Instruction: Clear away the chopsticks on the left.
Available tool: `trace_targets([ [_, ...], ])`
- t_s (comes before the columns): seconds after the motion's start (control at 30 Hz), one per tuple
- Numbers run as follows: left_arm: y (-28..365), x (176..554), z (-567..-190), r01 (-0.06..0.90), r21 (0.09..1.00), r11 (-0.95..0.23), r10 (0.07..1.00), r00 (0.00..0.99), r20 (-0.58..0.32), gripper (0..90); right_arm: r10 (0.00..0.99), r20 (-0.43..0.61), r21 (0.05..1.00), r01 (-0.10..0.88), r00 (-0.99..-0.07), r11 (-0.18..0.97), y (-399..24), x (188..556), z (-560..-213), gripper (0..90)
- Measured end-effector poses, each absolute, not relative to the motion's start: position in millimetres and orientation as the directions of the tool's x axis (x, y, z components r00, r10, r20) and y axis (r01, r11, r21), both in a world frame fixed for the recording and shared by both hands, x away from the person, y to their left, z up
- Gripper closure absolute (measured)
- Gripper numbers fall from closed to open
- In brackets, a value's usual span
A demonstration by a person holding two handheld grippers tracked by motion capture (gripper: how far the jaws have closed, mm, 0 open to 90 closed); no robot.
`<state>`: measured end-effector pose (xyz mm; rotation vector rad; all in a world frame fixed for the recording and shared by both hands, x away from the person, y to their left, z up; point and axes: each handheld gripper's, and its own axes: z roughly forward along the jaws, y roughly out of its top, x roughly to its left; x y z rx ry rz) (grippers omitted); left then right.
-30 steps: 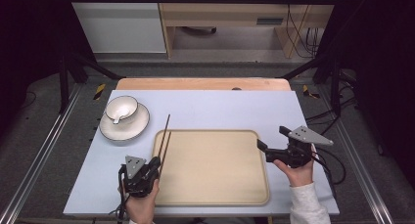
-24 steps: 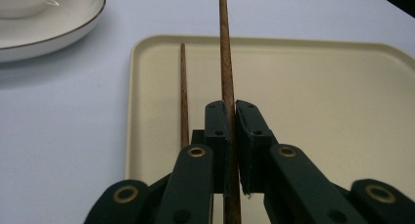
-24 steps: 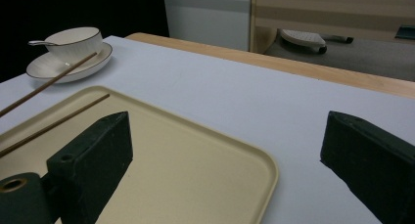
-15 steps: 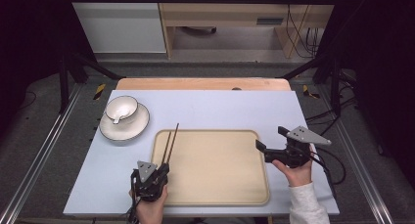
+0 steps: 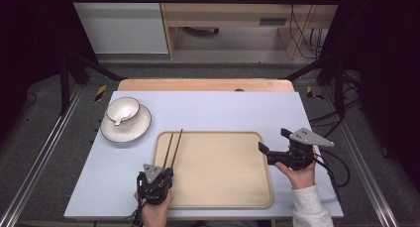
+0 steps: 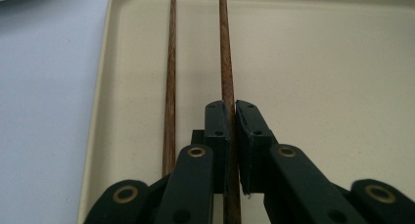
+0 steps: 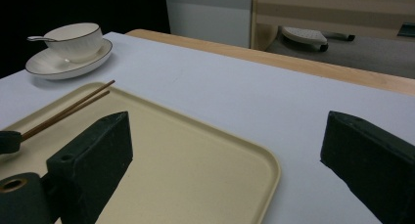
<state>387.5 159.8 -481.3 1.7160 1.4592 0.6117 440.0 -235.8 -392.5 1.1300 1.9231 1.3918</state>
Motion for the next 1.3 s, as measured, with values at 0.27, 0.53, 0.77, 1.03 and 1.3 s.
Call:
trace_targets([
  [0.27, 158.7, 387.8, -482.4, 0.605, 0.795, -0.04, 0.97, 0.216, -0.115, 83.9, 0.848, 0.066, 0.934, 0.331, -0.526, 0.132, -235.4, 440.3, -392.9, 5.4],
  [0.53, 156.5, 389.3, -482.8, 0.627, 0.777, -0.059, 0.973, 0.211, -0.096, 83.6, 0.848, 0.069, 0.933, 0.334, -0.525, 0.131, -234.9, 440.6, -393.2, 5.3],
  [0.77, 156.0, 390.0, -482.5, 0.628, 0.775, -0.066, 0.972, 0.215, -0.091, 83.3, 0.847, 0.068, 0.934, 0.332, -0.527, 0.131, -235.5, 440.2, -392.7, 5.3],
  [1.03, 158.4, 390.0, -476.4, 0.611, 0.789, -0.065, 0.966, 0.237, -0.103, 79.6, 0.85, 0.072, 0.936, 0.331, -0.521, 0.123, -236.6, 439.4, -391.5, 5.2],
  [1.3, 168.3, 397.4, -446.9, 0.521, 0.85, -0.081, 0.944, 0.313, -0.102, 67.9, 0.853, 0.073, 0.94, 0.322, -0.517, 0.115, -239.8, 438.0, -389.1, 5.2],
])
